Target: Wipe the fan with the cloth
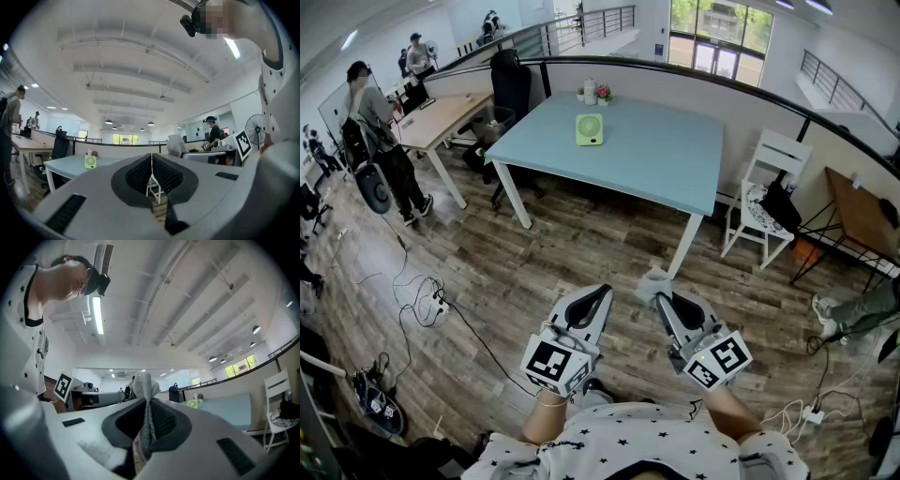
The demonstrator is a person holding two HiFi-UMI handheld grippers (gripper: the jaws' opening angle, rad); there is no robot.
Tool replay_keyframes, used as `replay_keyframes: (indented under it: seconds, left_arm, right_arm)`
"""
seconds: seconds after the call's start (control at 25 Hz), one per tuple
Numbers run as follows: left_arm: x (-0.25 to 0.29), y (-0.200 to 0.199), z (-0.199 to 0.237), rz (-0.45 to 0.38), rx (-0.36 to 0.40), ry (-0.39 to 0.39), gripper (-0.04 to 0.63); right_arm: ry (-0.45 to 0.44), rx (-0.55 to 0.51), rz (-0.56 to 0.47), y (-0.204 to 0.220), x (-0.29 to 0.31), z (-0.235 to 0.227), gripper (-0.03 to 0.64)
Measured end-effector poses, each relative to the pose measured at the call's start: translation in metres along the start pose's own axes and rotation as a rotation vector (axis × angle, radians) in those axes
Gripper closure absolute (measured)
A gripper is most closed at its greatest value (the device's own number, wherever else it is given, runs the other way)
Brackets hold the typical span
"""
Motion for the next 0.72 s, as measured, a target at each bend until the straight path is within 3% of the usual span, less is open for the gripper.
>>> replay_keyframes:
  seconds: [0.72]
  left_arm:
    - [-0.016, 0.007, 0.026, 0.009, -0.026, 0.016, 0.565]
  right_arm:
    - [0.056, 0.056, 0.005, 0.015, 0.021, 0.010, 0.592]
Point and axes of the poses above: the fingertips, and each gripper's own axes: x forward along the fingers, z to its left, y out of its underside, the point moved 3 cm from there along -x, backward along the fingers, and after that the axes turned 9 degrees about -y, right-handed, at the moved point
